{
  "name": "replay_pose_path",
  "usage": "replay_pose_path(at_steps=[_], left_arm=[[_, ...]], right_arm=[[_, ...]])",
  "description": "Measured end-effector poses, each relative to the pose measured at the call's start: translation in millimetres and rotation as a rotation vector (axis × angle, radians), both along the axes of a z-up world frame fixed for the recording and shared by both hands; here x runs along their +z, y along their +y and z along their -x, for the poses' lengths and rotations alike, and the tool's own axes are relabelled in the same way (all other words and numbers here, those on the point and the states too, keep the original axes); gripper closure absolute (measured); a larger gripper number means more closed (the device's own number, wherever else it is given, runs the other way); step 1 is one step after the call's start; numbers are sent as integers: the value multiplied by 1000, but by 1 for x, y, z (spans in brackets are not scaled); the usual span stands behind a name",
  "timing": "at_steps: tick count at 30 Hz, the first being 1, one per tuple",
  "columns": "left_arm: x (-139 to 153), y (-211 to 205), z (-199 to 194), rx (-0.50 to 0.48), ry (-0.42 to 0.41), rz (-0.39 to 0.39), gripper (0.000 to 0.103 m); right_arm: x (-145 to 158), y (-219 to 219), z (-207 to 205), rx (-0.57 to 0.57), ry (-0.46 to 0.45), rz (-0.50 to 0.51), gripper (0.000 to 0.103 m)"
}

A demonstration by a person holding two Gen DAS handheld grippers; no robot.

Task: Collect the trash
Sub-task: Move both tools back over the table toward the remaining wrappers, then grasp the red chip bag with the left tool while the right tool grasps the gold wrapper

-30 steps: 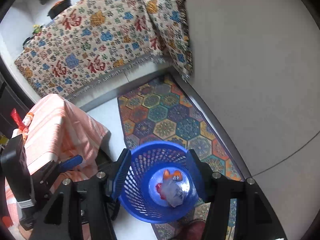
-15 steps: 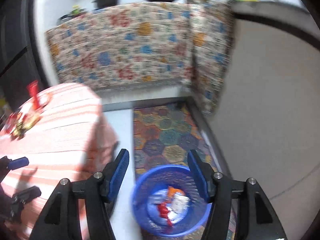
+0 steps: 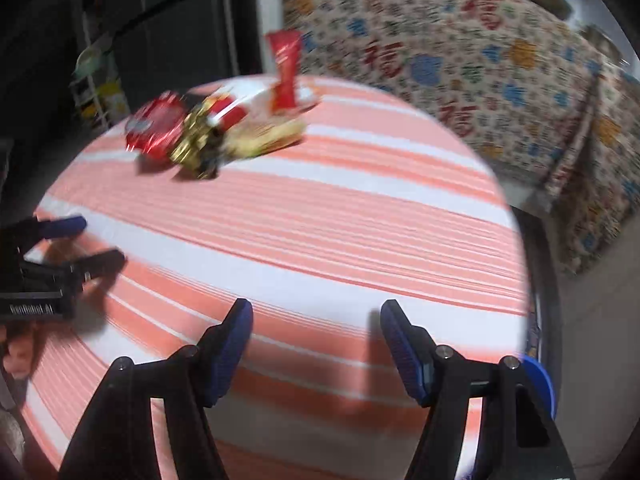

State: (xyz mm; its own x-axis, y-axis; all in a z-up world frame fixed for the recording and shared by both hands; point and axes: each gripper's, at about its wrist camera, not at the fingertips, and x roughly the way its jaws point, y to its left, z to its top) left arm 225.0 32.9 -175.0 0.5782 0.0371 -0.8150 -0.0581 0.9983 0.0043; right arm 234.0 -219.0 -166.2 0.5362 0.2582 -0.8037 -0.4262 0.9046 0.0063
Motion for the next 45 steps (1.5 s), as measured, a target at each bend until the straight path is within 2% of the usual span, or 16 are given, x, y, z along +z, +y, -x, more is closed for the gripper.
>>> replay_pose_path(at_steps=[2, 9, 18, 21, 26, 30, 32, 36, 37, 39, 40, 41, 45], left_arm=[[-1, 7, -3, 15, 4, -9, 0], [-4, 30, -15, 32, 4, -1, 0], [-2, 24, -26, 29, 1, 10, 0], [7, 32, -22, 11, -43, 91, 1], [40, 52, -29, 38, -142, 244, 2], [47, 61, -54, 48, -146, 308, 9], [41, 66, -73, 56, -123, 331, 14], [26, 73, -97, 38, -96, 435, 15], [24, 73, -101, 29, -101, 454, 22], [22, 68, -102, -2, -101, 455, 48], [21, 66, -103, -17, -92, 445, 71], [22, 65, -101, -36, -104, 457, 74], [33, 64, -89, -40, -136, 418, 78]], right_arm=[[-3, 13, -2, 2, -15, 6, 34], [-4, 25, -17, -14, -18, -9, 28], [-7, 34, -35, -29, -6, -11, 22], [-7, 35, -37, -30, -5, -11, 21], [-7, 36, -38, -30, -4, -11, 20], [-7, 36, -38, -30, -5, -11, 20], [-7, 36, -38, -30, -5, -10, 20], [-8, 36, -38, -30, -5, -10, 20], [-8, 36, -38, -30, -5, -10, 20], [-8, 36, -38, -30, -5, -10, 20], [-8, 36, -38, -30, -5, -10, 20], [-8, 36, -38, -30, -5, -10, 20], [-8, 36, -38, -30, -5, -10, 20]])
